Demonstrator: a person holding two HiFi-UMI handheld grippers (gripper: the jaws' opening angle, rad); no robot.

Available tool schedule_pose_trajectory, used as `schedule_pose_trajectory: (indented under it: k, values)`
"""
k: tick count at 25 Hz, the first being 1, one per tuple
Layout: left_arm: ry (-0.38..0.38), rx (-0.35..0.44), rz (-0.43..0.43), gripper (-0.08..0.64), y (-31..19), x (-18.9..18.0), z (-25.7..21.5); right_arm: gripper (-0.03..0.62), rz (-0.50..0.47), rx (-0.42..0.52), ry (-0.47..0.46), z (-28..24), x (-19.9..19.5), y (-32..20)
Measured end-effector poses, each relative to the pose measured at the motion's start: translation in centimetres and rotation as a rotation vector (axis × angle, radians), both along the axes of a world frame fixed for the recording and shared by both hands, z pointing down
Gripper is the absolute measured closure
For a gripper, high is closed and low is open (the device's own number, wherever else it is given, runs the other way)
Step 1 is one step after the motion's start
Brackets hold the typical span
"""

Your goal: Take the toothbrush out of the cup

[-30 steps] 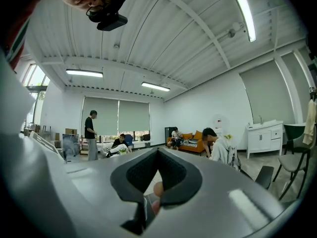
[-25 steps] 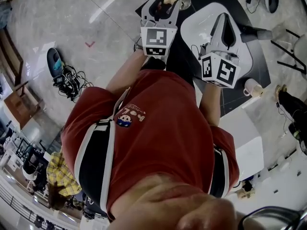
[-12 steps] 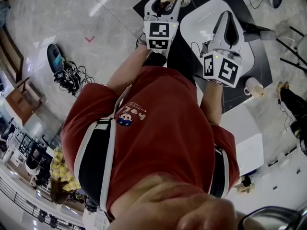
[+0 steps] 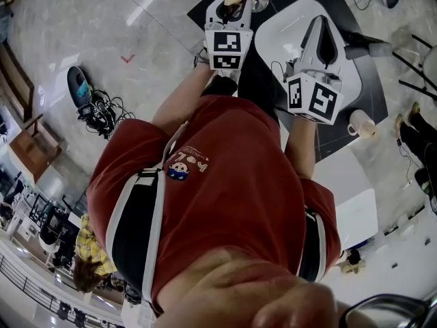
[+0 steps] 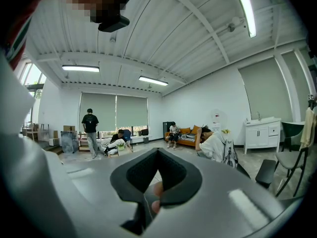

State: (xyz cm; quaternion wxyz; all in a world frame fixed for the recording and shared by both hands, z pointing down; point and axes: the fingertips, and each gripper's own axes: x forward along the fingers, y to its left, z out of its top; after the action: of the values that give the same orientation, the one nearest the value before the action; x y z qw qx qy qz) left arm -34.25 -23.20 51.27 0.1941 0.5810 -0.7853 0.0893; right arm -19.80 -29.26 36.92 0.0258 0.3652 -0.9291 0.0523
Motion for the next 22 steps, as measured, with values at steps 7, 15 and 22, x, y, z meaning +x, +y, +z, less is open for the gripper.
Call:
schedule_pose_trajectory:
  k: [7, 15, 22]
  values:
    - [-0.017, 0.008, 0.008, 0.497, -0.1, -0.1, -0.3, 0.583, 0.008, 0.007, 0.007, -0.2, 0.0, 0.3]
    - [-0.044, 0.084, 0.031, 0.510, -0.6, 0.0, -2.7, 0.583, 0.029, 0.020, -0.001, -1.0, 0.4, 0.6]
    - [-0.076, 0.139, 0.051, 0.511, -0.6, 0.6, -4.7, 0.583, 0.053, 0.041, -0.016, -1.5, 1.4, 1.4]
